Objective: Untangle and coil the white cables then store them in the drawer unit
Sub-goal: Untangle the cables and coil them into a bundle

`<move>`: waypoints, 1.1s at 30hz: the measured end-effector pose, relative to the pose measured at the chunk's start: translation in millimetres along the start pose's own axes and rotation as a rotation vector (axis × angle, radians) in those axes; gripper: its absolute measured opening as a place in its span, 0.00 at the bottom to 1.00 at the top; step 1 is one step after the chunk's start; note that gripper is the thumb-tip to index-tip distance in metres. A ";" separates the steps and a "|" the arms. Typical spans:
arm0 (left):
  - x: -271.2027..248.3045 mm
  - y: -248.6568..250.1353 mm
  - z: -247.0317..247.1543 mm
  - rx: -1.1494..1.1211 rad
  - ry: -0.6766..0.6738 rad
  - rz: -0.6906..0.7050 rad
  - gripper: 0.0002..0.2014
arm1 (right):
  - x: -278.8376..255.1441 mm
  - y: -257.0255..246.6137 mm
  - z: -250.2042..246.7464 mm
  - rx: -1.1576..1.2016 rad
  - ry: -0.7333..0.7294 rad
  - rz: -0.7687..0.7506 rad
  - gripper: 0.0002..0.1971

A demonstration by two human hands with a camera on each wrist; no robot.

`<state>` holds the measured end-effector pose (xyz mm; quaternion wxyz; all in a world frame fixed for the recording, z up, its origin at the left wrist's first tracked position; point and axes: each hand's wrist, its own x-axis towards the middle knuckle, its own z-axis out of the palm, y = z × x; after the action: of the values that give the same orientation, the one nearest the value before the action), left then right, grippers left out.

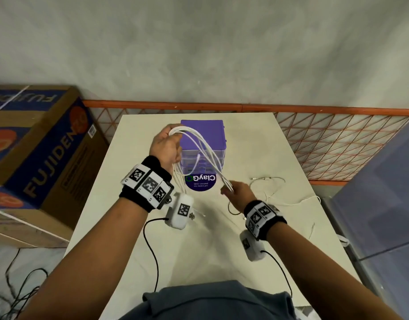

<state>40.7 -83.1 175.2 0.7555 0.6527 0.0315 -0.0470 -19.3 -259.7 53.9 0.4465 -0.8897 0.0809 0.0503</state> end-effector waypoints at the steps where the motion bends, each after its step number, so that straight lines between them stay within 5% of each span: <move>1: 2.3 1.5 -2.9 -0.028 0.028 0.003 0.17 | -4.9 10.7 2.2 -0.032 -0.013 0.018 0.07; 5: 9.2 1.5 -11.3 -0.132 0.105 -0.023 0.17 | -10.6 41.7 0.7 -0.058 0.112 0.061 0.05; 11: 9.7 -9.5 -11.0 -0.138 0.112 -0.067 0.15 | 6.1 21.2 -19.5 0.152 0.299 0.115 0.17; 15: 11.9 -13.6 -12.6 -0.102 0.133 -0.077 0.15 | 16.4 -6.1 -32.8 0.283 0.316 -0.006 0.06; 18: 16.3 -17.2 -17.4 -0.121 0.169 -0.097 0.15 | 10.1 -6.4 -35.6 0.285 0.224 0.061 0.30; 20: 19.9 -18.2 -22.7 -0.134 0.200 -0.112 0.15 | 2.9 5.3 -33.9 0.292 0.152 0.103 0.36; 26: 23.7 -27.3 -29.7 -0.096 0.216 -0.139 0.15 | -4.3 50.6 -30.7 -0.056 0.021 0.127 0.09; 33: 28.7 -29.8 -36.6 -0.148 0.280 -0.133 0.15 | -3.8 67.1 -46.7 0.126 0.192 0.191 0.09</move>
<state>66.3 -52.0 137.4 0.7849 0.5921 0.1828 -0.0033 -34.9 -336.3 29.6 0.4848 -0.8488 0.2107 0.0022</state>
